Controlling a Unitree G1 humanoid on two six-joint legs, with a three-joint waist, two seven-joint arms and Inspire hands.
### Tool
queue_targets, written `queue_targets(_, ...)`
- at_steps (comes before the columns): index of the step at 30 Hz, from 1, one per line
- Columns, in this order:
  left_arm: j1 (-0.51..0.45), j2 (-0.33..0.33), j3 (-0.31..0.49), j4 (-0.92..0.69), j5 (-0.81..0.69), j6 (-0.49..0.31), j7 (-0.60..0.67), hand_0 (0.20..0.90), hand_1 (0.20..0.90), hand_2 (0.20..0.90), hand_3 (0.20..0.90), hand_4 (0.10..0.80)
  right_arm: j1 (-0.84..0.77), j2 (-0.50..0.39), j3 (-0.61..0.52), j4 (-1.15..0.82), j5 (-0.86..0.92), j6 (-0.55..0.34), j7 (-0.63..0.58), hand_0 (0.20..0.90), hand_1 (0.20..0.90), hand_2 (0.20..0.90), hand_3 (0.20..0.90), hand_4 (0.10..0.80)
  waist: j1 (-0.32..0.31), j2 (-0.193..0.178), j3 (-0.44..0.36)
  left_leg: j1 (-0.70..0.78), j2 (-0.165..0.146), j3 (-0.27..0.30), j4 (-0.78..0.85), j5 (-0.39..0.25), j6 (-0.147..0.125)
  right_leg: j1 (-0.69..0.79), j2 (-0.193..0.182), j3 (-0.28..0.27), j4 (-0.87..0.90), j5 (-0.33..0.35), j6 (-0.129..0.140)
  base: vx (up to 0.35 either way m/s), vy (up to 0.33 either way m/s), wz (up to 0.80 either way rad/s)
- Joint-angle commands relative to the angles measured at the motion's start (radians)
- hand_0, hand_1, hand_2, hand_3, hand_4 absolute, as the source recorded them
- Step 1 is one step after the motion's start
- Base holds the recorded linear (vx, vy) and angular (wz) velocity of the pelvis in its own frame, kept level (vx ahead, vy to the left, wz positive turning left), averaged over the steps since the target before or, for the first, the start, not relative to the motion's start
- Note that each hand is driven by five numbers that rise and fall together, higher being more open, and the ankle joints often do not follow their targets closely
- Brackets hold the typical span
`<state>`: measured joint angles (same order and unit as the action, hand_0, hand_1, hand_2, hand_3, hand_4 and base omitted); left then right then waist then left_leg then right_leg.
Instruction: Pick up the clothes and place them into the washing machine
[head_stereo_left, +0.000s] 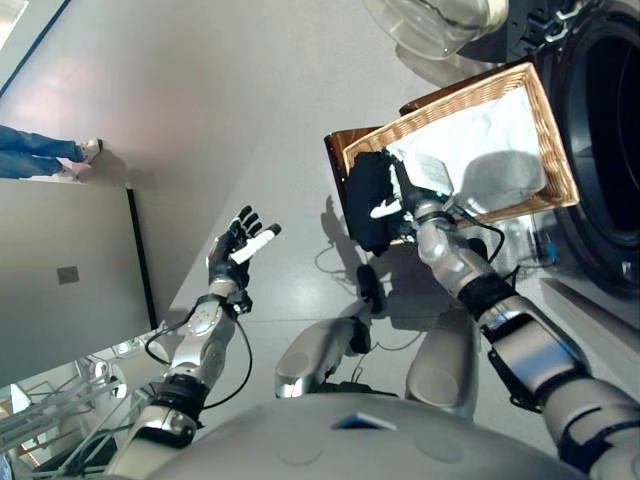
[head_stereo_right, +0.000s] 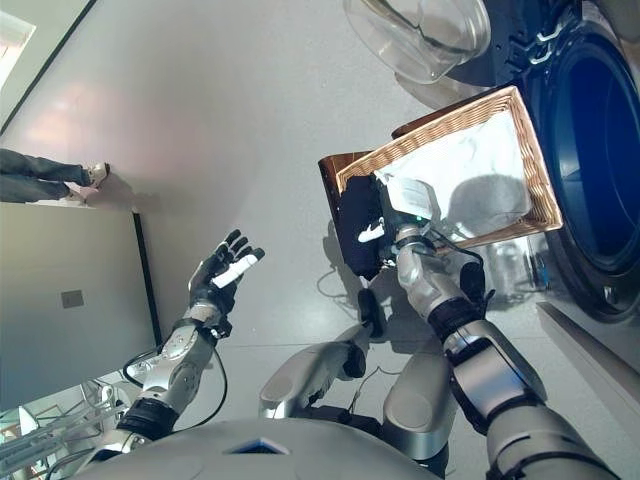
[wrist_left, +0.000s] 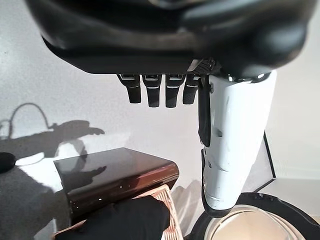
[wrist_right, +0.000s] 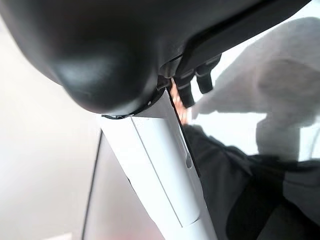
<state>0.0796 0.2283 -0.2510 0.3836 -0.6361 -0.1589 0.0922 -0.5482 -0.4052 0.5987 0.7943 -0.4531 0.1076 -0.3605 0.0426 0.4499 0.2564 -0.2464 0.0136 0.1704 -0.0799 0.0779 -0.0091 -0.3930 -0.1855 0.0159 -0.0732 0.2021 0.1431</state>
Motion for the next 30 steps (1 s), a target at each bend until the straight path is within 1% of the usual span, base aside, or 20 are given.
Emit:
queue_targets(1, -0.067, 0.025, 0.035, -0.012, 0.003, -0.085, 0.035, 0.9, 0.9, 0.9, 0.9, 0.8, -0.124, 0.136, 0.091, 0.066, -0.062, -0.02, -0.059, 0.9, 0.9, 0.9, 0.9, 0.8, 0.013, 0.034, -0.025, 0.018, 0.002, -0.013, -0.007, 0.001, -0.09, -0.03, -0.015, 0.022, 0.174, -0.161, -0.018, 0.0, 0.0, 0.0)
queue_targets(6, -0.07, 0.036, 0.027, -0.02, 0.004, -0.086, 0.046, 0.9, 0.9, 0.9, 0.9, 0.8, -0.159, 0.192, 0.127, 0.187, -0.083, -0.004, -0.06, 0.9, 0.9, 0.9, 0.9, 0.8, 0.028, 0.045, -0.021, 0.023, 0.0, -0.012, -0.007, -0.002, -0.088, -0.028, -0.014, 0.024, 0.171, -0.16, -0.016, 0.0, 0.0, 0.0)
queue_targets(11, -0.063, 0.053, 0.009, -0.037, 0.013, -0.088, 0.05, 0.9, 0.9, 0.9, 0.9, 0.8, -0.181, 0.239, 0.143, 0.306, -0.079, 0.013, -0.063, 0.9, 0.9, 0.9, 0.9, 0.8, 0.051, 0.061, -0.015, 0.027, -0.007, -0.016, -0.007, -0.001, -0.085, -0.025, -0.022, 0.024, 0.172, -0.16, -0.013, 0.0, 0.009, -0.01)
queue_targets(16, -0.06, 0.066, 0.002, -0.042, 0.026, -0.089, 0.045, 0.9, 0.9, 0.9, 0.9, 0.8, -0.193, 0.242, 0.129, 0.338, -0.048, 0.002, -0.06, 0.9, 0.9, 0.9, 0.9, 0.8, 0.063, 0.07, -0.015, 0.028, -0.016, -0.02, -0.007, -0.002, -0.084, -0.022, -0.032, 0.018, 0.169, -0.157, -0.008, 0.006, 0.03, 0.0)
queue_targets(22, -0.053, 0.073, 0.0, -0.044, 0.028, -0.093, 0.042, 0.9, 0.9, 0.9, 0.9, 0.8, -0.211, 0.25, 0.135, 0.353, -0.044, -0.003, -0.053, 0.9, 0.9, 0.9, 0.9, 0.8, 0.071, 0.07, -0.023, 0.029, -0.022, -0.022, -0.007, -0.004, -0.082, -0.018, -0.039, 0.017, 0.168, -0.159, -0.005, 0.011, 0.02, 0.0)
queue_targets(30, -0.058, 0.059, -0.007, -0.026, 0.03, -0.095, 0.047, 0.9, 0.9, 0.9, 0.9, 0.8, -0.207, 0.263, 0.149, 0.379, -0.032, -0.016, -0.052, 0.9, 0.9, 0.9, 0.9, 0.8, 0.076, 0.068, -0.026, 0.032, -0.024, -0.026, -0.007, -0.007, -0.08, -0.009, -0.044, 0.014, 0.167, -0.162, -0.003, 0.002, 0.004, 0.0)
